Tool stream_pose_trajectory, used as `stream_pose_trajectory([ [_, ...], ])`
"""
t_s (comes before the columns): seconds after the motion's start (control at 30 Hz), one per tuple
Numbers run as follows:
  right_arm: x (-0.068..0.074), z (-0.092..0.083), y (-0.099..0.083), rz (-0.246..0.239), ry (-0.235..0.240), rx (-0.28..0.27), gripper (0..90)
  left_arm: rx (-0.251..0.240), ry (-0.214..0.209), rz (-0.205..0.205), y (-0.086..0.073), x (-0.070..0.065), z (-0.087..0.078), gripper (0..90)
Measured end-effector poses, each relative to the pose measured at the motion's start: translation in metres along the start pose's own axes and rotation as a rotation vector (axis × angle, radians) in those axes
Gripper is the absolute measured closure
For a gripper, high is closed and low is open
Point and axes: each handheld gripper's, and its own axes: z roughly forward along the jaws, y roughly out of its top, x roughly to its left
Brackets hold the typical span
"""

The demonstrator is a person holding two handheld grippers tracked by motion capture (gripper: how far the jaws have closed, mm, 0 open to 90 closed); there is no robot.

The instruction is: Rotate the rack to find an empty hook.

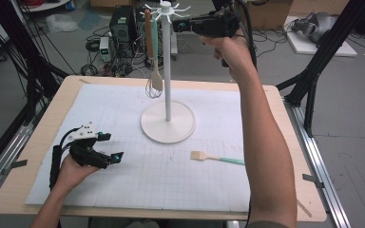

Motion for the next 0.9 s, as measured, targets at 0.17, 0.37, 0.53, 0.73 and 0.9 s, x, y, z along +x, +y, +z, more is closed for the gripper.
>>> stream_pose_trajectory([
  [0.17,0.004,0.005,0.004,-0.017,-0.006,0.014,89.1,-0.002,0.001,0.003,0.001,0.0,0.0,6.6],
  [0.37,0.007,0.01,0.005,-0.022,-0.013,0.022,89.1,-0.005,-0.001,0.001,0.001,0.0,-0.001,6.6],
  [0.53,0.01,0.013,0.005,-0.023,-0.02,0.026,89.1,-0.007,-0.001,0.004,0.001,-0.001,-0.001,6.5],
  [0.73,0.01,0.015,0.005,-0.023,-0.019,0.028,89.1,-0.006,-0.003,0.007,0.002,-0.001,-0.001,6.6],
  [0.9,0.013,0.012,0.003,-0.026,-0.02,0.02,88.1,-0.01,0.001,0.007,0.002,-0.001,-0.002,6.6],
])
